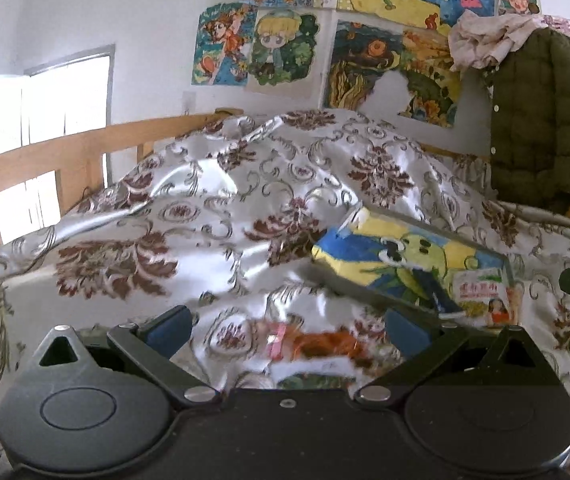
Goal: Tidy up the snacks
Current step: 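Withdraw both tools from the tray toward the remaining snacks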
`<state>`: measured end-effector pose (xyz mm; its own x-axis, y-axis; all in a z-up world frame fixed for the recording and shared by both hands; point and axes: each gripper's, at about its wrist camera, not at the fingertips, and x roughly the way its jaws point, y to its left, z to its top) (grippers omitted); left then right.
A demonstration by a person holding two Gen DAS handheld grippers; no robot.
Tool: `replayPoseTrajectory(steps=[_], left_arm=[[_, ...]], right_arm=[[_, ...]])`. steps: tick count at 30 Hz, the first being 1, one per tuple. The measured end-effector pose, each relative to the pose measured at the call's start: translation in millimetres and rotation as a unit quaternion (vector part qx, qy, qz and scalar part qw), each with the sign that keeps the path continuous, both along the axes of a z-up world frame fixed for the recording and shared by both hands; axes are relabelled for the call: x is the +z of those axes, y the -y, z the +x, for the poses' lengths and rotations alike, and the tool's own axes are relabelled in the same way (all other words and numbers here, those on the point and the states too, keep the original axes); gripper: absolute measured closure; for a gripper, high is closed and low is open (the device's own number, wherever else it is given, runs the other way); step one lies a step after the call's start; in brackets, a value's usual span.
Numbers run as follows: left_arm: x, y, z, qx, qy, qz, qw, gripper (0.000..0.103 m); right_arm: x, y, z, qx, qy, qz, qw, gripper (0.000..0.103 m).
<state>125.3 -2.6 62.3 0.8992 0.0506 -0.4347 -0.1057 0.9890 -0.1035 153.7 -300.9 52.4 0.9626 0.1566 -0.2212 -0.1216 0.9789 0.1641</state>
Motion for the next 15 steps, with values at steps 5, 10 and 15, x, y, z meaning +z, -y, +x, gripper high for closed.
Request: replayPoseTrajectory(steps=[5,10,15], left_arm=[[-14,-10,-11,-0.022,-0.025,0.0,0.9995,0.001],[-27,-20,-13,-0.045,-0.055,0.003,0.9975,0.001],[-40,-28,-11,-0.067,-0.078,-0.001,0.9947,0.001]], right_arm=[[-8,-13,-19,0.02,-0.03,0.007,0.999,0.0],[-21,-20,-26,0.035,-0.09,0.023,0.995,0.0],[-36,-22,-27,0.045,-0.144,0.046,0.987,0.0]])
